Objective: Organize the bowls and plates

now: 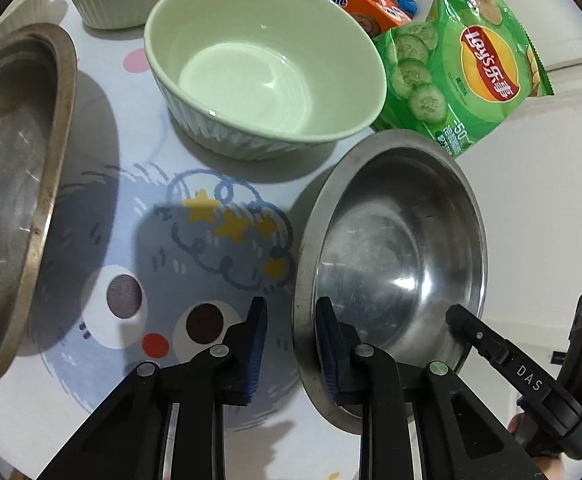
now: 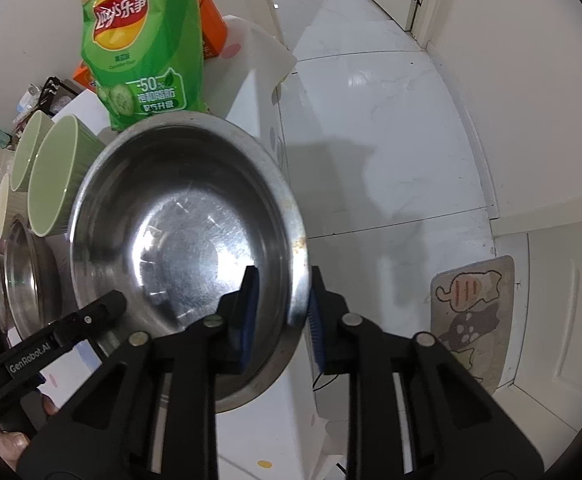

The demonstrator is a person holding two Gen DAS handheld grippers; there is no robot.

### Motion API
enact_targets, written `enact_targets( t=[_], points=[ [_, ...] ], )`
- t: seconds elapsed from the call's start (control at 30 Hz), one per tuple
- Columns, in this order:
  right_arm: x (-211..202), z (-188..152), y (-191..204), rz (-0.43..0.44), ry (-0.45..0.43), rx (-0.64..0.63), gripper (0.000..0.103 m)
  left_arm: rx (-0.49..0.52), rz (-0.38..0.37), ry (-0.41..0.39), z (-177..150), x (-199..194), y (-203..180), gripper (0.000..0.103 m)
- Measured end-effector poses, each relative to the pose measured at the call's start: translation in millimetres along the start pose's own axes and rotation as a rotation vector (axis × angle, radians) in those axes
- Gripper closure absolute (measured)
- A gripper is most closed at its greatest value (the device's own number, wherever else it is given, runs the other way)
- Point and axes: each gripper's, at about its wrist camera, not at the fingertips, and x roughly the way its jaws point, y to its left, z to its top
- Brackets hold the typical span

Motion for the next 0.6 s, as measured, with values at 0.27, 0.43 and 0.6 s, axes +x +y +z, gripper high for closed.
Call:
enact_targets(
  t=[0.27,0.43,0.6],
  points=[
    [0.1,2.0,-5.8,0.008,0.009,0.028,0.088,0.026,0.004,0.005,6.2,1.4,-7.6,0.089],
    [-1.3,0.9,-3.4,0.004,0.011,0.029,0.088,0.067,0.014,-0.012,8.2,2.1,-19.2,0.093],
    [-2.6,-1.4,-1.3,0.005,0.01,0.03,0.089,0.045,0.008,-0.011,4.8,-10.1,-12.9,0.093]
  ],
)
